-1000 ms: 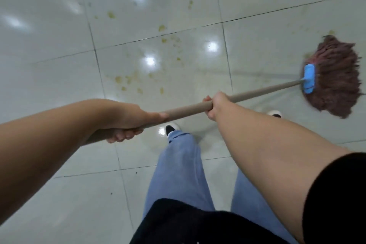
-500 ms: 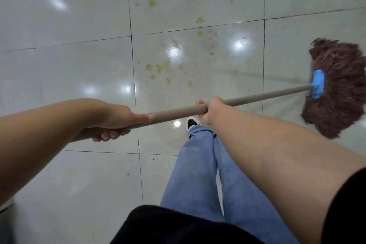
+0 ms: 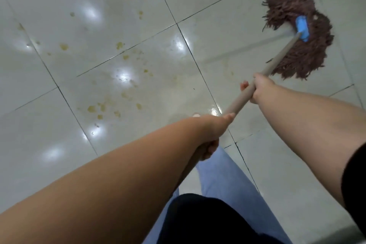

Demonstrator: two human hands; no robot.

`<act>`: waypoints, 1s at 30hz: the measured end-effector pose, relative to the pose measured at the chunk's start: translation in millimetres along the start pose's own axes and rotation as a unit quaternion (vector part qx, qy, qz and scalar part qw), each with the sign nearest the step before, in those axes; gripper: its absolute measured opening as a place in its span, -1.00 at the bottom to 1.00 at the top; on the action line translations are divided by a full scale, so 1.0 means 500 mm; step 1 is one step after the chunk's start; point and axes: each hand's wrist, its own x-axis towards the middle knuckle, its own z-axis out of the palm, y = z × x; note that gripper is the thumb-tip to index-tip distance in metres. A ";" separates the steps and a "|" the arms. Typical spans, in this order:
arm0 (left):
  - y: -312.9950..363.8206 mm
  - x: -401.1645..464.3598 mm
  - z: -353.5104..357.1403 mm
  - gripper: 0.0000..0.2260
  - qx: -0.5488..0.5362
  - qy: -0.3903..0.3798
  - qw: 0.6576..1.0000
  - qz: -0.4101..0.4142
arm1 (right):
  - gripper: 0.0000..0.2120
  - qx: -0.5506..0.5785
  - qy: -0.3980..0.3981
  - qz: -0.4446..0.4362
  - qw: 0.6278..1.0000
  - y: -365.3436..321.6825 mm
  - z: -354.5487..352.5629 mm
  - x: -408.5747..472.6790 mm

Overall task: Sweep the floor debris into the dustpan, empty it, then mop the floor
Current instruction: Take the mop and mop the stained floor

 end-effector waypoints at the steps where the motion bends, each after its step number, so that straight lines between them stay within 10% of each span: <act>1: -0.007 0.006 0.004 -0.39 -0.005 -0.005 1.000 -0.002 | -0.83 -0.001 -0.005 0.000 1.000 0.010 -0.003 -0.002; 11: -0.329 -0.049 -0.171 -0.41 -0.013 -0.008 0.999 -0.030 | -0.77 0.040 -0.082 0.031 0.995 0.278 0.169 -0.172; 24: -1.245 -0.277 -0.370 -0.44 -0.036 -0.035 0.982 -0.184 | -0.69 -0.105 -0.135 0.149 0.974 1.094 0.501 -0.597; 30: -1.359 -0.309 -0.383 -0.43 -0.038 0.004 0.979 -0.199 | -0.67 -0.136 -0.153 0.172 0.963 1.199 0.538 -0.655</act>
